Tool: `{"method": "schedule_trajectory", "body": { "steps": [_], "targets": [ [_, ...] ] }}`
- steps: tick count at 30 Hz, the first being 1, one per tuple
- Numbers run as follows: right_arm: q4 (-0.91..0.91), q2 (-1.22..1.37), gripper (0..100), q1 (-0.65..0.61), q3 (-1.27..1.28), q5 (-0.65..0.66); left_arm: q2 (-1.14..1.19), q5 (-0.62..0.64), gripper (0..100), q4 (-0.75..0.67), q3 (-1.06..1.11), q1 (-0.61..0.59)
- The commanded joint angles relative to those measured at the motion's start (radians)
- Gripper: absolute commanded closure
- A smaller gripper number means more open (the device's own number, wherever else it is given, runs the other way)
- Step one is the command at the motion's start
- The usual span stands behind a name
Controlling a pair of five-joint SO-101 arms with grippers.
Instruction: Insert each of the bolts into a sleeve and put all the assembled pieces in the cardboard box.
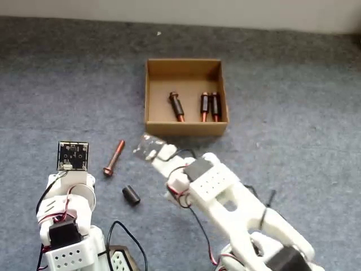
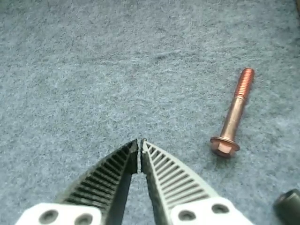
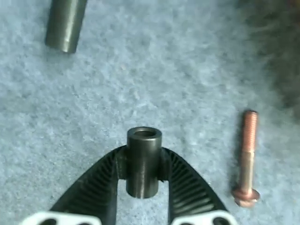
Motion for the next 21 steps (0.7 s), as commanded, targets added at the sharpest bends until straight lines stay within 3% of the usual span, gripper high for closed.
{"method": "schedule_trajectory", "body": {
  "steps": [1, 8, 12, 21],
  "targets": [
    [0.087, -0.245, 99.4, 0.093, -0.044, -0.029, -0.005, -0.006, 94, -0.012, -0.038, -0.013],
    [0.128, -0.549, 99.4, 0.366, 0.076, -0.058, -0.005, -0.003, 94, -0.012, -0.041, -0.013],
    [0.038, -0.665, 99.4, 0.503, 0.211, -0.12, -0.005, -0.003, 94, -0.014, -0.045, -0.012],
    [-0.094, -0.857, 99.4, 0.696, 0.378, -0.218, -0.004, -0.008, 94, -0.011, -0.096, 0.12]
  ]
}}
